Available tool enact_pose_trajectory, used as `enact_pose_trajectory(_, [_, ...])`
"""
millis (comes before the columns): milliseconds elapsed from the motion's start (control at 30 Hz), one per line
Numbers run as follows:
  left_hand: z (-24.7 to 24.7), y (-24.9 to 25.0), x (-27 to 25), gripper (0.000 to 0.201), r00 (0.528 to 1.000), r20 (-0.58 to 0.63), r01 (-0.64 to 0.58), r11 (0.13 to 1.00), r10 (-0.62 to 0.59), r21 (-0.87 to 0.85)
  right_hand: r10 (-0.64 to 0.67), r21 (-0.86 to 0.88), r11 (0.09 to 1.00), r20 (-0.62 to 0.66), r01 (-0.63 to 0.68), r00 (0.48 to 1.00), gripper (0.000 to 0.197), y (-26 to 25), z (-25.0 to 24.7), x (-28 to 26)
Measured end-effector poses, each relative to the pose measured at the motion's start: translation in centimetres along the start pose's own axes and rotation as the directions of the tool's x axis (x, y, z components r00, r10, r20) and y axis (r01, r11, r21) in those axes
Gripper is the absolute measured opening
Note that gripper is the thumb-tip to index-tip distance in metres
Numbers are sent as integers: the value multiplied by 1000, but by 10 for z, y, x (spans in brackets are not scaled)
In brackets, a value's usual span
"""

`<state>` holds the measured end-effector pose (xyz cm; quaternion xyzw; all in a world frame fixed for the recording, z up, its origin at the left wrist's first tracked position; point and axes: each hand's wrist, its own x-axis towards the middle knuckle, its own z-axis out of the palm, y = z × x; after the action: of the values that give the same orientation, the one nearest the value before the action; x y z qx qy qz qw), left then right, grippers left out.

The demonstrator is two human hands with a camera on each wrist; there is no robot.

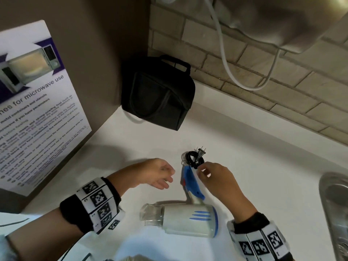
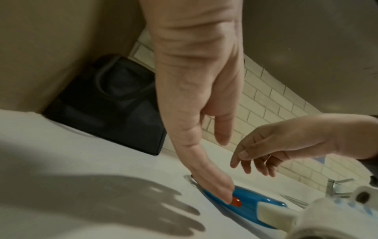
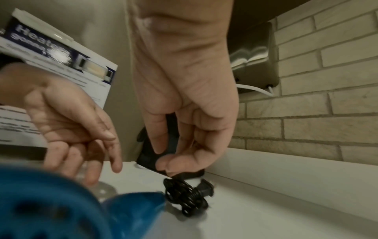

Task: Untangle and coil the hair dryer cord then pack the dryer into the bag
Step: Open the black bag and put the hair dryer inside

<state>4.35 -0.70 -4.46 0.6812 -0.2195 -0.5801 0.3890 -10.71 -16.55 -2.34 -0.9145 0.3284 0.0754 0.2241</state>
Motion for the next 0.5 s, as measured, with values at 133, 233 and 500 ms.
enact_pose_trajectory(133, [-18,-10,-19,14,989,-131,-63,996,71,65,-230,28,973,48,229,972,18,-43,-3,-5])
enact_pose_trajectory(233, [-32,-16,-30,16,948,-282,-115,986,145,121,-332,105,938,9,330,943,30,-78,-7,5])
enact_pose_trajectory(500, [-46,-8,-52,19,744,-531,-217,898,406,382,-350,-145,935,-529,324,773,71,-132,-37,93])
